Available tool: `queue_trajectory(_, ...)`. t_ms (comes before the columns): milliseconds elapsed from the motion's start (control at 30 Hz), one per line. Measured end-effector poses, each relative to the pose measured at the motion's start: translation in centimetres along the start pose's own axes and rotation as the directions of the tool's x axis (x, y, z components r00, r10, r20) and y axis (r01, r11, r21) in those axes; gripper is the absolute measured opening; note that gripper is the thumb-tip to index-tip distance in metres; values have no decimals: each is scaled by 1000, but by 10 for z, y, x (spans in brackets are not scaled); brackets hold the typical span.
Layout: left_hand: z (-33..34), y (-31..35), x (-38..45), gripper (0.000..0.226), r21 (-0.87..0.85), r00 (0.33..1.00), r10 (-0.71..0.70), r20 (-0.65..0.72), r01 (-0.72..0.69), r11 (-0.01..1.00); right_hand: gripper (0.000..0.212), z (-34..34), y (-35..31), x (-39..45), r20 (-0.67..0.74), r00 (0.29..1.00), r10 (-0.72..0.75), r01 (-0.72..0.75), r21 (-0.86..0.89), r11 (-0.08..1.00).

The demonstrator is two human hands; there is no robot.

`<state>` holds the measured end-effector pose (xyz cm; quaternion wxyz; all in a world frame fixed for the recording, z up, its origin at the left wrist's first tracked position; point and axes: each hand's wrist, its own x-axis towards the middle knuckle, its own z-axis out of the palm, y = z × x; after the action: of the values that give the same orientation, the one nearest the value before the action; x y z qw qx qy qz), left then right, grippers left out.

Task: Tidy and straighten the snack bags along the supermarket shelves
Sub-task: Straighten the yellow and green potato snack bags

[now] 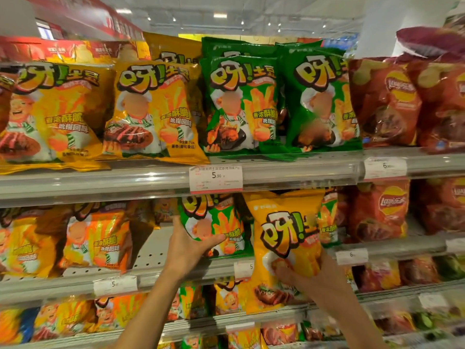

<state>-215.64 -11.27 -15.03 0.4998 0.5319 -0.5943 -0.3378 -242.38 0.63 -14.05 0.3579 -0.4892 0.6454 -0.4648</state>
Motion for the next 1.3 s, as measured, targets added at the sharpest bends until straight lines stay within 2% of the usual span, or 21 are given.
queue_trajectory(267, 45, 11, 2, 81, 22, 999, -21, 42, 20, 1000, 66, -28, 7, -1, -118, 993, -24, 33, 68, 997)
queue_trajectory(400, 52, 17, 4, 83, 48, 995, -70, 70, 67, 997, 78, -29, 12, 0, -115, 992, -45, 50, 43, 998)
queue_trajectory(533, 58, 15, 6, 72, 77, 981, -108, 164, 97, 992, 82, -26, 14, -1, -92, 995, -43, 45, 14, 999)
queue_trajectory(667, 54, 17, 2, 76, 221, 984, -101, 146, 67, 973, 84, -20, 13, -3, -78, 994, -81, 81, -10, 997)
queue_trajectory(733, 45, 18, -4, 72, 250, 977, -90, 193, 40, 967, 85, -14, 11, -5, -60, 994, -91, 90, -18, 996)
queue_trajectory(833, 25, 12, -23, 73, 435, 982, -53, 179, -30, 900, 84, 0, 5, -9, -19, 992, -125, 124, -44, 991)
queue_trajectory(900, 5, 3, -43, 63, 543, 991, 77, 109, -124, 830, 81, 17, 0, -12, 19, 989, -148, 149, -37, 988)
queue_trajectory(967, -20, -11, -66, 46, 588, 969, 244, 29, -214, 780, 82, 37, -5, -17, 52, 987, -151, 153, -28, 988)
queue_trajectory(1033, -50, -26, -83, 35, 636, 938, 340, -65, -224, 739, 82, 60, -10, -23, 79, 985, -151, 154, -28, 988)
queue_trajectory(1167, -114, -56, -93, 47, 745, 933, 316, -173, -86, 662, 73, 113, -27, -33, 101, 977, -187, 190, -19, 982)
queue_trajectory(1300, -166, -74, -89, 53, 823, 944, 304, -129, -69, 563, 70, 167, -45, -33, 31, 989, -147, 148, -19, 989)
